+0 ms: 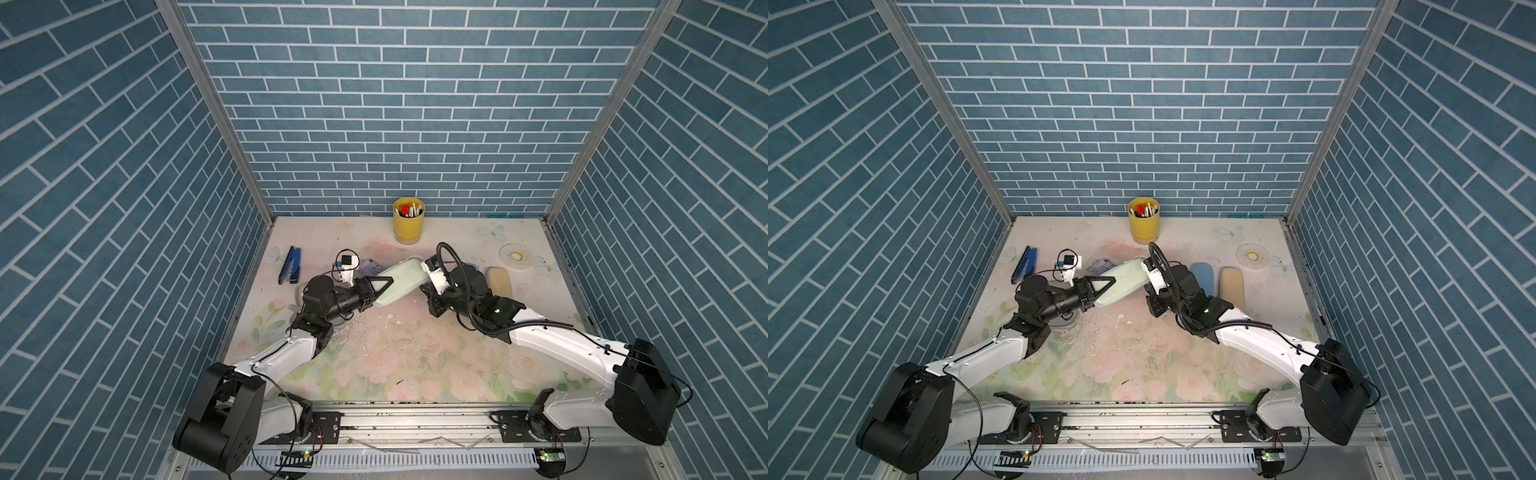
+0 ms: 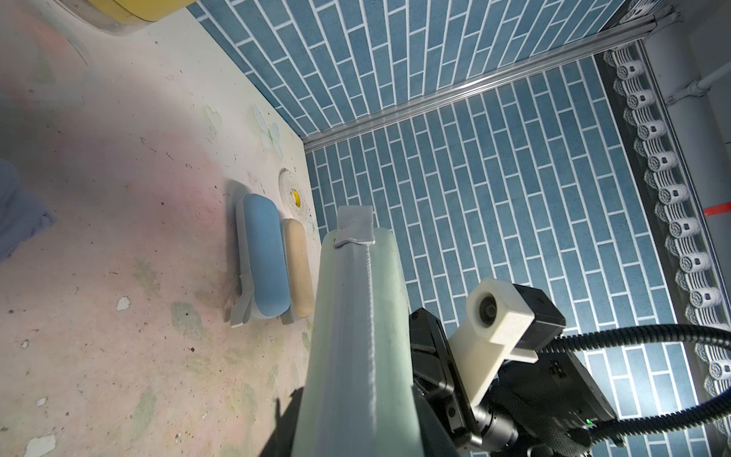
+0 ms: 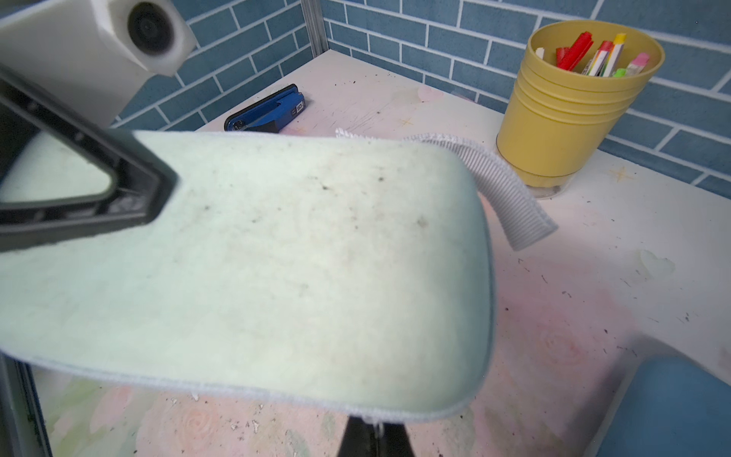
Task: Put umbrellas into zippered umbrella sleeves
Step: Zip the zipper on the umbrella sleeve.
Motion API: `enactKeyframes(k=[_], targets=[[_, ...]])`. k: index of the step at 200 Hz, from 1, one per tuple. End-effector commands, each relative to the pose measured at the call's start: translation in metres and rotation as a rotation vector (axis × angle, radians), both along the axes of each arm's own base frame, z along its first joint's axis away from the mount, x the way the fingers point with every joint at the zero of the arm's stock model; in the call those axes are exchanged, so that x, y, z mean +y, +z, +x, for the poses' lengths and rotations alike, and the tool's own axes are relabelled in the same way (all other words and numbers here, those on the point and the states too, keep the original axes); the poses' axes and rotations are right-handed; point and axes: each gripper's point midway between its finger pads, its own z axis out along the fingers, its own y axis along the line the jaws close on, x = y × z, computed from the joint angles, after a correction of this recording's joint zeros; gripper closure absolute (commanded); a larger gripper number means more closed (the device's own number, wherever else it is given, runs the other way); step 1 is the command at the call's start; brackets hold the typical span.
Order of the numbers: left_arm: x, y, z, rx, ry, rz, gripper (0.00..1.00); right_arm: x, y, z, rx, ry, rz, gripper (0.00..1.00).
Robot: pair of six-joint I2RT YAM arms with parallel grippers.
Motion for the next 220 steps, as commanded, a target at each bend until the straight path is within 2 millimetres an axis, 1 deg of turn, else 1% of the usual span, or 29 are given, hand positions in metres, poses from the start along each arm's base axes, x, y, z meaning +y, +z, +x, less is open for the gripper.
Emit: enactKeyframes(k=[1,19,40,58,76,90,104,110,119,122,131,157,180,201,210,220], targets=[[-0.001,0.020,-0.008,-0.069,-0.053,0.009,0.77,-0.011,0.022,0.007,-0.103,-0.004,-0.007,1.00],[-0.001,0.020,-0.012,-0.062,-0.079,0.037,0.81,-0.024,0.017,0.019,-0.112,-0.039,-0.051,1.00],[-0.002,0.017,-0.019,-0.057,-0.121,0.085,0.85,-0.038,0.017,0.033,-0.137,-0.080,-0.089,1.00],[-0.003,0.012,-0.027,-0.039,-0.165,0.125,0.91,-0.050,0.023,0.044,-0.167,-0.109,-0.102,1.00],[-0.006,0.008,-0.035,-0.031,-0.227,0.153,0.96,-0.057,0.036,0.051,-0.208,-0.110,-0.089,1.00],[-0.009,0.007,-0.042,-0.033,-0.280,0.159,1.00,-0.051,0.048,0.048,-0.263,-0.055,-0.077,1.00],[-0.013,0.008,-0.050,-0.047,-0.328,0.170,1.00,-0.044,0.059,0.042,-0.306,0.019,-0.072,1.00],[-0.015,0.008,-0.054,-0.052,-0.351,0.176,1.00,-0.044,0.063,0.041,-0.325,0.029,-0.080,1.00],[-0.017,0.001,-0.060,-0.046,-0.380,0.197,1.00,-0.039,0.069,0.036,-0.346,0.083,-0.082,1.00],[-0.018,0.008,-0.059,-0.069,-0.384,0.201,1.00,-0.038,0.071,0.035,-0.355,0.094,-0.087,1.00],[-0.022,0.007,-0.064,-0.077,-0.412,0.219,1.00,-0.037,0.076,0.033,-0.380,0.120,-0.109,1.00],[-0.031,-0.005,-0.073,-0.063,-0.461,0.259,1.00,-0.036,0.093,0.030,-0.437,0.173,-0.155,1.00],[-0.039,-0.012,-0.078,-0.058,-0.496,0.278,1.00,-0.032,0.110,0.029,-0.476,0.196,-0.142,1.00],[-0.047,-0.017,-0.079,-0.054,-0.519,0.286,1.00,-0.020,0.113,0.024,-0.428,0.256,-0.102,1.00],[-0.048,-0.017,-0.078,-0.056,-0.517,0.287,1.00,-0.016,0.110,0.023,-0.398,0.266,-0.085,1.00],[-0.048,-0.016,-0.076,-0.062,-0.506,0.291,1.00,-0.015,0.102,0.021,-0.356,0.268,-0.084,1.00]])
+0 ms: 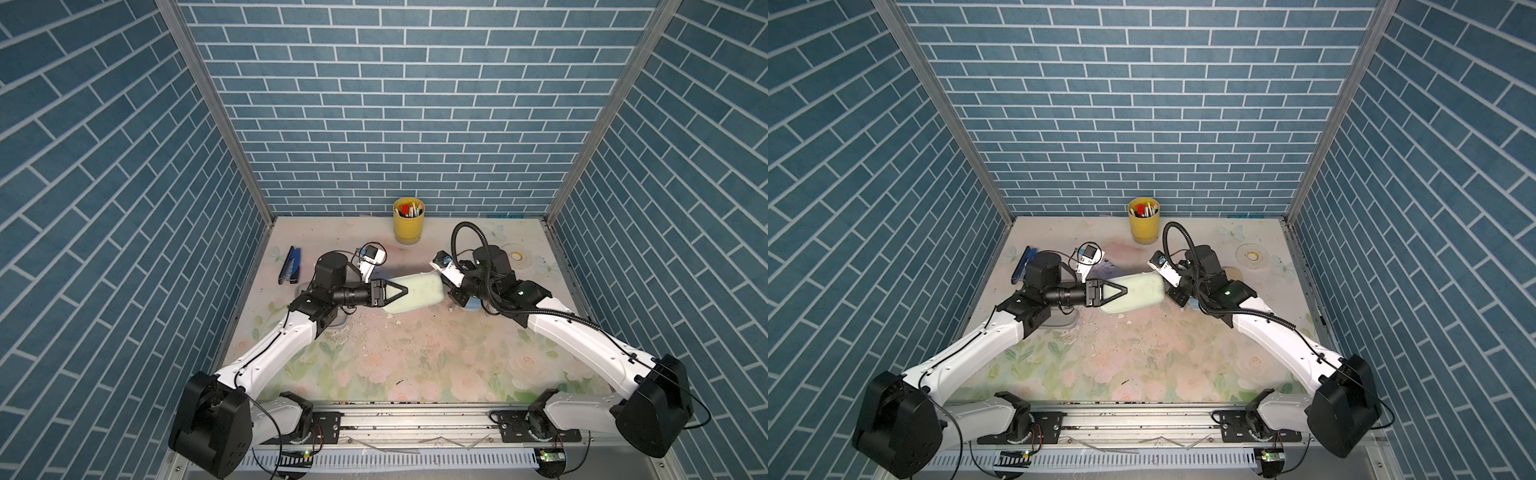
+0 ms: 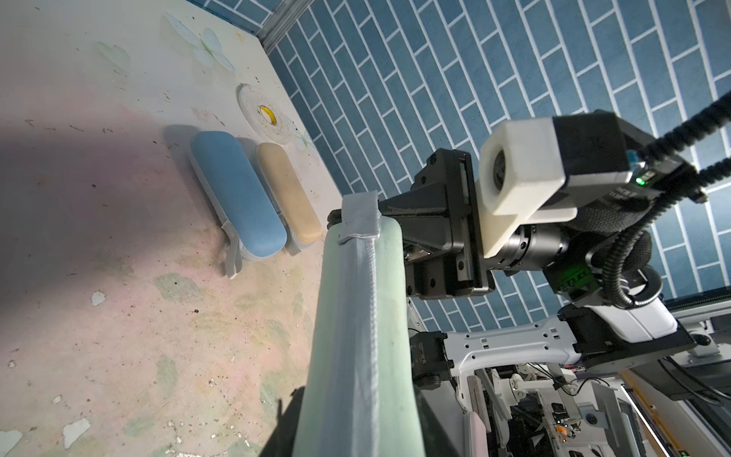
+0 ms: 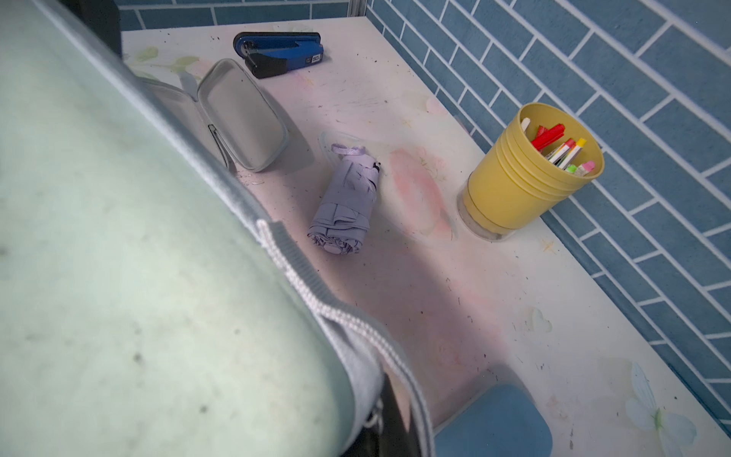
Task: Put umbrellas into zippered umbrella sleeves
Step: Zip the zipper on the umbrella sleeve, then place the umbrella sleeve at the center of the board.
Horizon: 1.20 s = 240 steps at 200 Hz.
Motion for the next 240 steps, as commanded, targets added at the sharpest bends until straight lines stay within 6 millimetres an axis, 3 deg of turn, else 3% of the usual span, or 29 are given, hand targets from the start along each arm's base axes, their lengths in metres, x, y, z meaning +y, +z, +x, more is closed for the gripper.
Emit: enactKeyframes(k=[1,25,36,46,72,79,99,120,134,154,161,174,188,195,208,240], targets=[[-0.009,-0.034,-0.036,0.163,-0.132,0.055,1.00,0.026,0.074,0.008,-0.136,0.067,0.186,1.00],[-0.007,-0.034,-0.026,0.154,-0.085,0.050,1.00,0.015,0.057,0.007,-0.062,-0.002,0.194,0.99],[0.003,-0.042,-0.007,0.170,0.020,0.067,1.00,0.002,0.046,0.015,-0.001,-0.098,0.171,0.81],[0.017,-0.052,0.017,0.194,0.157,0.062,1.00,-0.013,0.031,0.019,0.081,-0.183,0.149,0.70],[0.039,-0.080,0.061,0.223,0.501,-0.019,1.00,-0.067,-0.011,0.042,0.265,-0.530,0.126,0.64],[0.039,-0.082,0.070,0.212,0.563,-0.067,0.99,-0.077,-0.022,0.042,0.331,-0.598,0.136,0.63],[0.025,-0.087,0.086,0.183,0.686,-0.137,0.96,-0.081,-0.045,0.034,0.508,-0.746,0.221,0.62],[0.004,-0.107,0.092,0.149,0.802,-0.144,0.92,-0.075,-0.070,0.025,0.726,-0.905,0.434,0.51],[-0.011,-0.124,0.092,0.138,0.855,-0.152,0.92,-0.063,-0.078,0.019,0.843,-0.933,0.582,0.46],[-0.029,-0.153,0.084,0.144,0.935,-0.146,0.83,-0.048,-0.082,0.016,0.901,-0.953,0.693,0.38],[-0.037,-0.162,0.081,0.138,0.954,-0.135,0.75,-0.045,-0.084,0.016,0.912,-0.957,0.692,0.38],[-0.060,-0.175,0.076,0.154,0.916,-0.091,0.44,-0.040,-0.090,0.016,0.920,-0.958,0.669,0.37],[-0.079,-0.190,0.067,0.195,0.848,0.009,0.29,-0.043,-0.100,0.017,0.927,-0.991,0.634,0.37],[-0.077,-0.201,0.059,0.212,0.832,0.086,0.25,-0.044,-0.105,0.017,0.934,-1.005,0.616,0.37],[-0.073,-0.203,0.048,0.228,0.802,0.155,0.23,-0.045,-0.115,0.017,0.943,-1.037,0.590,0.37],[-0.032,-0.225,0.010,0.297,0.778,0.278,0.18,-0.034,-0.133,0.021,1.011,-1.051,0.581,0.37]])
